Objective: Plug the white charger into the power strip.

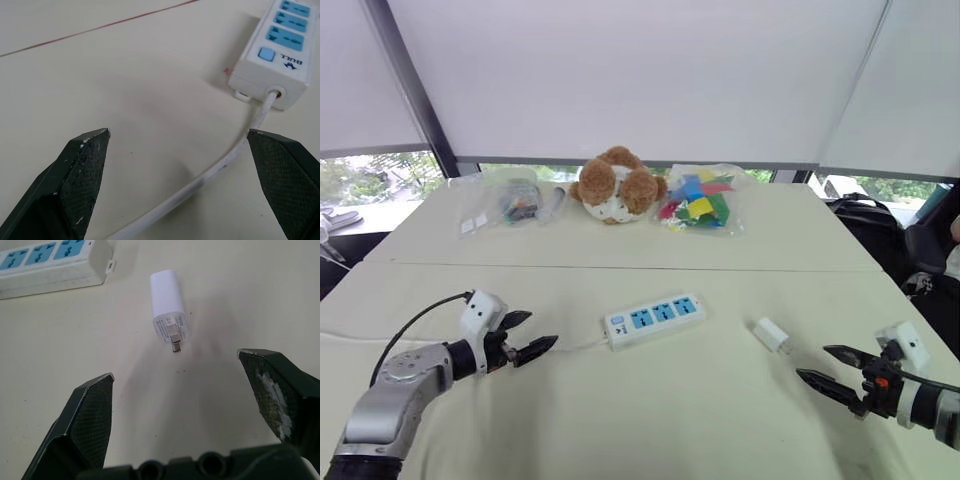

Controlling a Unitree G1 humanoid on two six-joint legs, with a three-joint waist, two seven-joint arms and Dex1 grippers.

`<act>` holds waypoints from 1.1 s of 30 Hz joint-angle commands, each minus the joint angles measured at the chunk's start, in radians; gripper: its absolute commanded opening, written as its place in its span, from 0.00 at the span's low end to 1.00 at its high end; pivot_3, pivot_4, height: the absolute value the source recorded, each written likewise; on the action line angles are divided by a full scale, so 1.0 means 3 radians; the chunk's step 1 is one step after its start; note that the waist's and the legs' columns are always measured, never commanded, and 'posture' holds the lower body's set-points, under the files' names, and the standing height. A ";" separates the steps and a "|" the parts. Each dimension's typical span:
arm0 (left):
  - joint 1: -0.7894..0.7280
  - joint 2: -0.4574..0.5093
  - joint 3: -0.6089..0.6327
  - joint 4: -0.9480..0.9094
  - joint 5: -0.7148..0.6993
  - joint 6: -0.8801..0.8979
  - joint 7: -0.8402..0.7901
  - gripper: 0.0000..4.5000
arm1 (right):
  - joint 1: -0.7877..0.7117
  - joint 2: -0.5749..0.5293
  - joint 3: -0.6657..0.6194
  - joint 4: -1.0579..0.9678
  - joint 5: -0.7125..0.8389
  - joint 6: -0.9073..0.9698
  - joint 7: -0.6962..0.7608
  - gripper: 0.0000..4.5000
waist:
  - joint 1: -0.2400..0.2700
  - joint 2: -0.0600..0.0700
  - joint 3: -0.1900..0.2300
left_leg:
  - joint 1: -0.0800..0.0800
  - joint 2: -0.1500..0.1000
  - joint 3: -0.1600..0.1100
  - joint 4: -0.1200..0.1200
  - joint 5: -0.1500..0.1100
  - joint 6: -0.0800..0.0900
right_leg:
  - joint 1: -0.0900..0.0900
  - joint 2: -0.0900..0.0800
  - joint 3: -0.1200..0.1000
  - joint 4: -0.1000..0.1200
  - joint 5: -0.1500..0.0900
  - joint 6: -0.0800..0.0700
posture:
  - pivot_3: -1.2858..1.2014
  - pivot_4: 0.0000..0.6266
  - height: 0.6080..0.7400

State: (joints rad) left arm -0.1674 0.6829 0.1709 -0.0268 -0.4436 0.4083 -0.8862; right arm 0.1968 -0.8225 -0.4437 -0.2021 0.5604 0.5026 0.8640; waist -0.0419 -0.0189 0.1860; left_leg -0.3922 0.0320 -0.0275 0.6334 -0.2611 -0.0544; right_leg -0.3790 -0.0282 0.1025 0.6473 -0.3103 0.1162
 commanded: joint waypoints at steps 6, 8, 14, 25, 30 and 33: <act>-0.0386 0.0050 -0.0413 0.0187 0.0096 -0.0421 -0.0781 1.00 | -0.0387 -0.0340 -0.0055 -0.0394 0.0404 0.0586 0.0094 0.97 | -0.0003 0.0002 0.0000 | 0.0000 -0.0001 0.0001 0.0007 0.0000 0.0000 | 0.0001 0.0000 0.0000 0.0004 0.0000 0.0000 | 0.52 0.24 0.99; -0.0529 -0.0020 -0.0569 0.0349 0.0175 -0.0547 -0.0913 1.00 | -0.0553 -0.0477 0.0110 -0.0597 0.0523 0.0865 0.0101 0.97 | -0.0007 0.0002 0.0000 | 0.0001 0.0000 -0.0001 0.0009 0.0000 0.0000 | 0.0002 0.0003 0.0000 0.0005 0.0001 -0.0001 | 0.52 0.24 0.99; -0.0945 -0.0477 -0.0774 0.1145 0.0381 -0.1100 -0.0992 1.00 | -0.1117 -0.0663 0.0511 -0.0941 0.0679 0.1428 -0.0098 0.97 | 0.0009 0.0002 -0.0001 | -0.0005 0.0000 -0.0006 0.0016 0.0000 0.0000 | 0.0001 0.0003 -0.0004 0.0007 0.0001 0.0000 | 0.52 0.24 0.99; -0.1370 -0.1061 -0.0824 0.2253 0.0688 -0.1900 -0.0961 1.00 | -0.1358 -0.0632 0.0626 -0.1150 0.0837 0.1771 -0.0218 0.97 | 0.0117 0.0006 -0.0004 | -0.0057 -0.0001 -0.0011 0.0056 -0.0004 0.0008 | -0.0035 0.0000 -0.0011 0.0018 0.0012 0.0016 | 0.52 0.24 0.99; -0.1553 -0.1245 -0.0818 0.2643 0.0764 -0.2095 -0.0977 1.00 | -0.1382 -0.0634 0.0607 -0.1211 0.0902 0.1831 -0.0250 0.97 | 0.0161 0.0010 -0.0006 | -0.0057 -0.0003 -0.0011 0.0074 -0.0003 0.0009 | -0.0027 0.0001 -0.0011 0.0019 0.0018 0.0021 | 0.52 0.24 0.99; -0.1622 -0.1306 -0.0821 0.2756 0.0795 -0.2153 -0.1012 1.00 | -0.1361 -0.0653 0.0597 -0.1215 0.0892 0.1834 -0.0249 0.97 | 0.0158 0.0010 -0.0006 | -0.0057 -0.0003 -0.0010 0.0084 -0.0003 0.0009 | -0.0023 0.0001 -0.0008 0.0019 0.0019 0.0021 | 0.52 0.24 0.99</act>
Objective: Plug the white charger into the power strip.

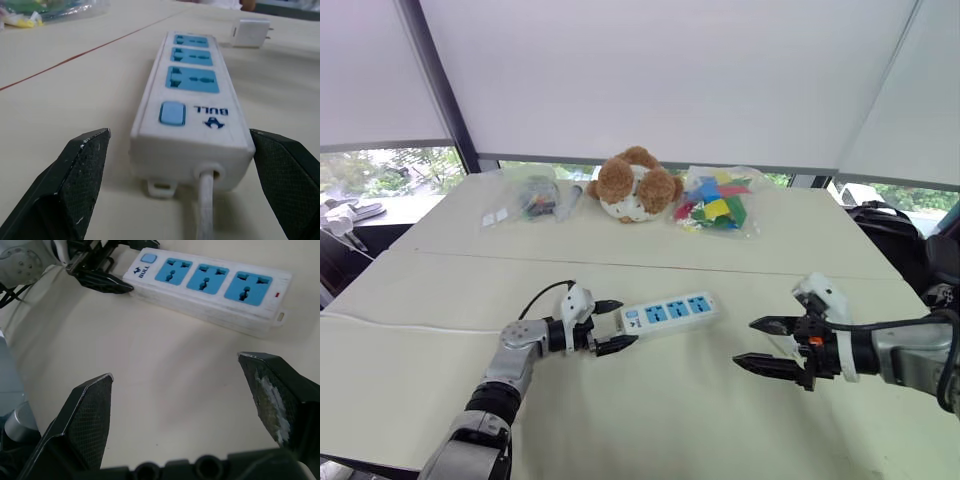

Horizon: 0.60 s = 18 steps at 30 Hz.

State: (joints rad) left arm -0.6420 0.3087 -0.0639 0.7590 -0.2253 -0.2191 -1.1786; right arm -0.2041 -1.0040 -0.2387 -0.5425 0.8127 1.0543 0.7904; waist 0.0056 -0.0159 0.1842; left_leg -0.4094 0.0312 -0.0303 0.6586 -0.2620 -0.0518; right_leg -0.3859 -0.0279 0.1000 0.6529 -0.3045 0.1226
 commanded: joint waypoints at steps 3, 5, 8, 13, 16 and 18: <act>-0.0086 -0.0086 -0.0030 0.0229 0.0081 -0.0105 -0.0068 1.00 | -0.0007 -0.0051 -0.0093 -0.0086 0.0034 -0.0002 -0.0004 0.97 | 0.0003 0.0000 0.0000 | 0.0000 0.0000 -0.0001 0.0005 0.0000 0.0000 | 0.0002 0.0001 0.0000 0.0000 0.0001 0.0001 | 0.52 0.24 0.99; -0.0102 -0.0093 -0.0026 0.0265 0.0083 -0.0117 -0.0118 0.88 | -0.0003 -0.0053 -0.0101 -0.0091 0.0034 0.0002 -0.0004 1.00 | 0.0003 0.0000 0.0000 | 0.0000 0.0000 -0.0001 0.0005 0.0000 0.0000 | 0.0002 0.0001 0.0000 0.0000 0.0001 0.0002 | 0.52 0.24 0.99; -0.0164 -0.0100 -0.0039 0.0332 0.0117 -0.0130 -0.0179 0.65 | 0.0009 -0.0068 -0.0151 -0.0079 0.0030 0.0007 -0.0003 1.00 | 0.0009 0.0000 0.0000 | 0.0000 0.0000 -0.0001 0.0005 0.0000 0.0000 | 0.0002 0.0000 0.0000 0.0001 0.0002 0.0004 | 0.52 0.24 0.99; -0.0221 -0.0012 -0.0160 0.0289 0.0190 -0.0105 -0.0496 0.65 | -0.0071 -0.0130 -0.0277 0.0008 -0.0233 0.0154 -0.0430 1.00 | 0.0011 0.0000 0.0000 | -0.0001 0.0000 -0.0001 0.0006 0.0000 0.0000 | 0.0002 0.0001 0.0000 0.0001 0.0003 0.0005 | 0.52 0.24 0.99; -0.0251 0.0092 -0.0254 0.0237 0.0225 -0.0039 -0.0829 0.65 | -0.0184 -0.0401 -0.0334 0.0340 -0.0184 0.0240 -0.0180 1.00 | 0.0008 0.0000 0.0000 | -0.0004 0.0000 0.0001 0.0005 0.0000 0.0000 | -0.0004 0.0000 0.0001 0.0001 0.0003 0.0004 | 0.52 0.24 0.99; -0.0262 0.0165 -0.0352 0.0236 0.0284 -0.0069 -0.1031 0.65 | -0.0205 -0.0625 -0.0237 0.0594 -0.0340 0.0096 0.0000 1.00 | 0.0009 0.0000 0.0000 | -0.0004 0.0001 0.0002 0.0003 -0.0001 0.0001 | -0.0005 0.0000 0.0001 0.0001 0.0003 0.0004 | 0.52 0.24 0.99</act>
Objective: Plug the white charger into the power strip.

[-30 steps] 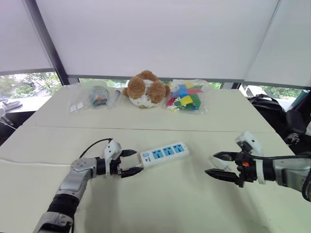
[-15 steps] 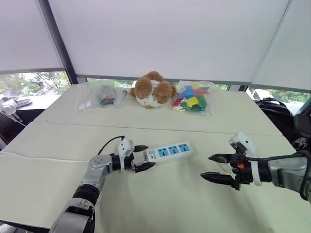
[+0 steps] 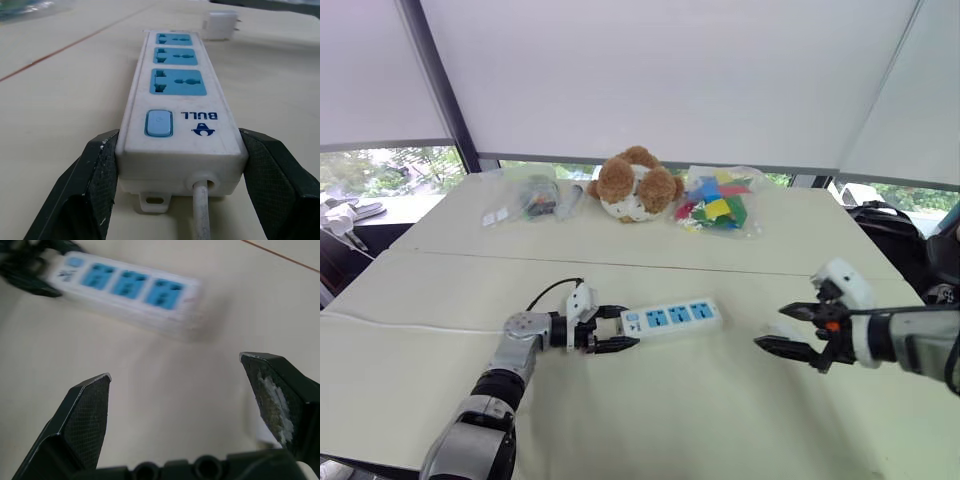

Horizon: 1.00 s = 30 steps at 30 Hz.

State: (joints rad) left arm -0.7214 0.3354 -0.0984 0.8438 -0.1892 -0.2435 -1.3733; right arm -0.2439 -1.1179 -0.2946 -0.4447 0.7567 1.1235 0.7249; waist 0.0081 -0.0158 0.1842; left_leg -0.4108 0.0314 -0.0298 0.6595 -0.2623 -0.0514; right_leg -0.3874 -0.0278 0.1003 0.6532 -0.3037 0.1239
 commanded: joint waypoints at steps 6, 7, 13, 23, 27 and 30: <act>0.0003 0.0053 -0.0424 -0.0171 0.0183 0.0119 -0.0685 0.65 | -0.0658 -0.0637 0.0851 0.0802 -0.0571 -0.0162 0.0626 1.00 | -0.0031 0.0002 -0.0001 | 0.0000 0.0001 0.0003 -0.0008 -0.0003 0.0005 | -0.0006 0.0000 0.0000 -0.0001 -0.0001 0.0000 | 0.52 0.24 0.99; 0.0030 0.0041 -0.0473 -0.0217 0.0208 0.0116 -0.0719 0.65 | -0.0861 -0.0646 0.1082 0.0913 -0.0686 -0.0200 0.0762 1.00 | -0.0049 0.0004 -0.0001 | 0.0000 0.0002 0.0004 -0.0007 -0.0003 0.0005 | -0.0007 0.0000 0.0000 -0.0001 -0.0001 0.0000 | 0.52 0.24 0.99; 0.0111 -0.0055 -0.0604 -0.0281 0.0303 0.0066 -0.0679 0.65 | -0.2453 -0.0258 0.2627 0.1968 -0.1667 -0.0097 0.1532 1.00 | -0.0062 0.0011 -0.0003 | -0.0003 -0.0001 0.0007 -0.0004 -0.0003 0.0005 | -0.0007 -0.0006 0.0002 -0.0007 -0.0001 0.0000 | 0.52 0.24 0.99; 0.0165 -0.0140 -0.0588 -0.0174 0.0378 -0.0071 -0.0525 0.65 | -0.3578 0.0647 0.3697 0.4058 -0.2895 -0.1068 0.2810 1.00 | 0.0026 0.0022 -0.0008 | -0.0008 -0.0003 0.0008 0.0001 -0.0008 0.0012 | -0.0009 -0.0006 -0.0003 -0.0006 -0.0001 0.0001 | 0.52 0.24 0.99; 0.0175 -0.0185 -0.0569 -0.0119 0.0382 -0.0103 -0.0432 0.65 | -0.3696 0.0840 0.3715 0.4502 -0.3055 -0.1222 0.2960 1.00 | 0.0030 0.0030 -0.0010 | -0.0008 -0.0005 0.0008 0.0007 -0.0009 0.0013 | -0.0005 -0.0008 -0.0004 -0.0006 -0.0001 0.0001 | 0.52 0.24 0.99; 0.0180 -0.0222 -0.0560 -0.0078 0.0377 -0.0120 -0.0366 0.65 | -0.3736 0.0915 0.3726 0.4679 -0.3107 -0.1286 0.2965 1.00 | 0.0028 0.0043 -0.0017 | -0.0008 -0.0006 0.0008 0.0016 -0.0008 0.0013 | 0.0000 -0.0008 -0.0004 -0.0006 -0.0001 0.0001 | 0.52 0.24 0.99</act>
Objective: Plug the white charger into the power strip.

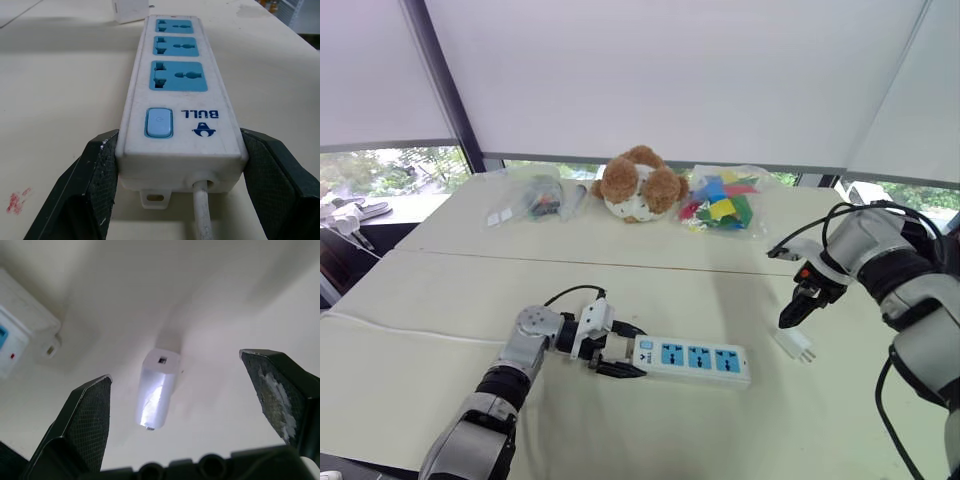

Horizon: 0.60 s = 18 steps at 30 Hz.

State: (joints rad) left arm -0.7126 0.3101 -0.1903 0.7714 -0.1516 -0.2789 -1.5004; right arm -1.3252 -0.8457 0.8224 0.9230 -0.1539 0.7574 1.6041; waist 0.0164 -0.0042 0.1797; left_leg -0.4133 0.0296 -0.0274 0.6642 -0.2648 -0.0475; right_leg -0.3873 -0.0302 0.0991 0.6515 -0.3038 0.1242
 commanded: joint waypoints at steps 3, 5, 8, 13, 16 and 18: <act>0.0153 -0.0172 -0.0253 0.0209 0.0255 -0.0033 0.0114 0.65 | -0.0068 0.0021 0.0036 0.0143 -0.0051 -0.0047 0.0035 1.00 | 0.0002 0.0010 -0.0006 | 0.0003 -0.0001 -0.0002 0.0006 0.0000 0.0000 | 0.0004 0.0000 0.0000 0.0004 0.0001 0.0001 | 0.52 0.24 0.99; 0.0153 -0.0188 -0.0252 0.0224 0.0252 -0.0043 0.0136 0.65 | -0.0008 0.0018 0.0047 0.0114 -0.0034 -0.0018 0.0035 1.00 | 0.0002 0.0012 -0.0007 | 0.0005 -0.0003 -0.0002 0.0008 0.0001 -0.0001 | 0.0009 0.0000 0.0000 0.0004 0.0001 0.0001 | 0.52 0.24 0.99; 0.0154 -0.0212 -0.0250 0.0244 0.0250 -0.0056 0.0158 0.65 | 0.0086 0.0047 0.0050 0.0071 -0.0013 0.0072 0.0035 1.00 | 0.0003 0.0012 -0.0007 | 0.0012 -0.0005 -0.0005 0.0009 0.0001 -0.0001 | 0.0021 -0.0001 0.0000 0.0002 0.0002 0.0002 | 0.52 0.24 0.99; 0.0148 -0.0243 -0.0253 0.0282 0.0264 -0.0089 0.0193 0.65 | 0.0196 0.0125 0.0033 0.0080 -0.0117 0.0117 0.0035 1.00 | 0.0004 0.0018 -0.0010 | 0.0014 -0.0007 -0.0007 0.0010 0.0001 -0.0001 | 0.0024 -0.0002 0.0001 0.0002 0.0002 0.0002 | 0.52 0.24 0.99; 0.0115 -0.0263 -0.0235 0.0323 0.0264 -0.0098 0.0221 0.65 | 0.0240 0.0218 -0.0083 0.0164 -0.0187 0.0168 0.0000 0.88 | 0.0021 0.0022 -0.0012 | 0.0014 -0.0009 -0.0007 0.0011 0.0001 -0.0001 | 0.0025 -0.0004 0.0001 0.0002 0.0002 0.0003 | 0.52 0.24 0.99; 0.0104 -0.0270 -0.0228 0.0350 0.0270 -0.0114 0.0233 0.65 | 0.0242 0.0259 -0.0141 0.0217 -0.0224 0.0158 -0.0005 0.72 | 0.0035 0.0024 -0.0013 | 0.0014 -0.0010 -0.0007 0.0011 0.0001 -0.0001 | 0.0025 -0.0004 0.0001 0.0002 0.0002 0.0003 | 0.52 0.24 0.99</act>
State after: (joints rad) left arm -0.7132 0.2714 -0.1845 0.8287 -0.1515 -0.3170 -1.4562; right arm -1.2468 -0.7704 0.8102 0.9792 -0.2037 0.8012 1.6021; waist 0.0270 0.0029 0.1759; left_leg -0.4091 0.0267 -0.0296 0.6676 -0.2645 -0.0479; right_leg -0.3798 -0.0314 0.0993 0.6520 -0.3031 0.1253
